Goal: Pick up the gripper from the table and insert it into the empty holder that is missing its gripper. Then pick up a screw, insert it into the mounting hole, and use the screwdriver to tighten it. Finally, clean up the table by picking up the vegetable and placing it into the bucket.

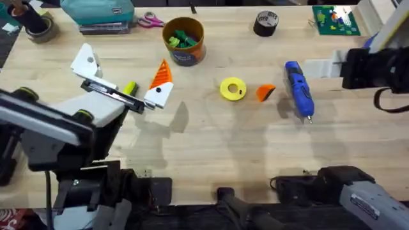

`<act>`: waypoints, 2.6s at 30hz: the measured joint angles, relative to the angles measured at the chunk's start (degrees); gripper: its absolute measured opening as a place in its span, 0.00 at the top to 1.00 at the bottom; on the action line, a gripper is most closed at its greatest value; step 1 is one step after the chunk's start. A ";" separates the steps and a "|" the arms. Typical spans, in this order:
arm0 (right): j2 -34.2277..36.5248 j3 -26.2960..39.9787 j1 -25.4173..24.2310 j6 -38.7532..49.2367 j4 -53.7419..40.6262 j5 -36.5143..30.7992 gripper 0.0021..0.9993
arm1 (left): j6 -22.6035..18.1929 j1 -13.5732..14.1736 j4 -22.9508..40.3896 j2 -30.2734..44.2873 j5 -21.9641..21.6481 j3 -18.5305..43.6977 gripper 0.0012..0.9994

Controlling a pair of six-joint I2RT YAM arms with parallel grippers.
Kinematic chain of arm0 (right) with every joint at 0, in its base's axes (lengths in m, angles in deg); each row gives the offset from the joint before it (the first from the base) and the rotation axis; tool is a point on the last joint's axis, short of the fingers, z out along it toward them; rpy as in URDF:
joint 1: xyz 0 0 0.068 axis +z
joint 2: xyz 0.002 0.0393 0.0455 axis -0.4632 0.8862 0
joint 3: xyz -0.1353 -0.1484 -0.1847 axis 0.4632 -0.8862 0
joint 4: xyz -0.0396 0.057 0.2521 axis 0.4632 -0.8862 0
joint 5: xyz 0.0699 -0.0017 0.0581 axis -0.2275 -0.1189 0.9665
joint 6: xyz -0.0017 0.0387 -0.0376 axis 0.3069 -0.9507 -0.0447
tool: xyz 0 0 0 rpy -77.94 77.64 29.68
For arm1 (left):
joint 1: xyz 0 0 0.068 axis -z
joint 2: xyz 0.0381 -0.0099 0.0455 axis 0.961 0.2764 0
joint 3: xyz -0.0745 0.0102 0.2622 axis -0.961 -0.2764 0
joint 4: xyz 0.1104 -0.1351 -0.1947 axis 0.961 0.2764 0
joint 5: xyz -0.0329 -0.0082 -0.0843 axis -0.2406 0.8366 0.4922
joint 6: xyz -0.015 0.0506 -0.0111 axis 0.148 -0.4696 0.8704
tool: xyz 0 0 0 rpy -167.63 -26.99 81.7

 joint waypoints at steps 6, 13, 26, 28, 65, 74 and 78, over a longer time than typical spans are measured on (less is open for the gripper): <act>0.00 0.00 0.00 0.00 0.00 -0.02 0.00 | 5.26 0.00 4.10 -3.67 0.00 0.00 0.01; 0.00 0.00 0.00 0.00 0.00 0.00 0.00 | 8.82 0.00 8.67 -8.58 3.04 0.00 0.01; 0.00 0.00 0.00 0.00 -0.01 -0.01 0.00 | 10.36 3.58 10.30 -13.80 13.90 -2.28 0.01; 0.00 0.00 0.00 0.00 0.00 0.00 0.00 | 11.47 3.87 12.06 -15.28 15.00 -3.42 0.01; 0.00 0.00 0.00 0.00 0.00 0.00 0.00 | 9.33 3.91 31.32 -18.11 45.22 -3.96 0.01; 0.00 0.00 0.00 0.00 0.00 0.00 0.00 | 9.59 3.91 31.32 -18.11 45.40 -3.96 0.01; 0.00 0.00 0.00 0.00 0.00 -0.02 0.00 | 9.60 3.91 31.34 -18.11 45.40 -3.96 0.01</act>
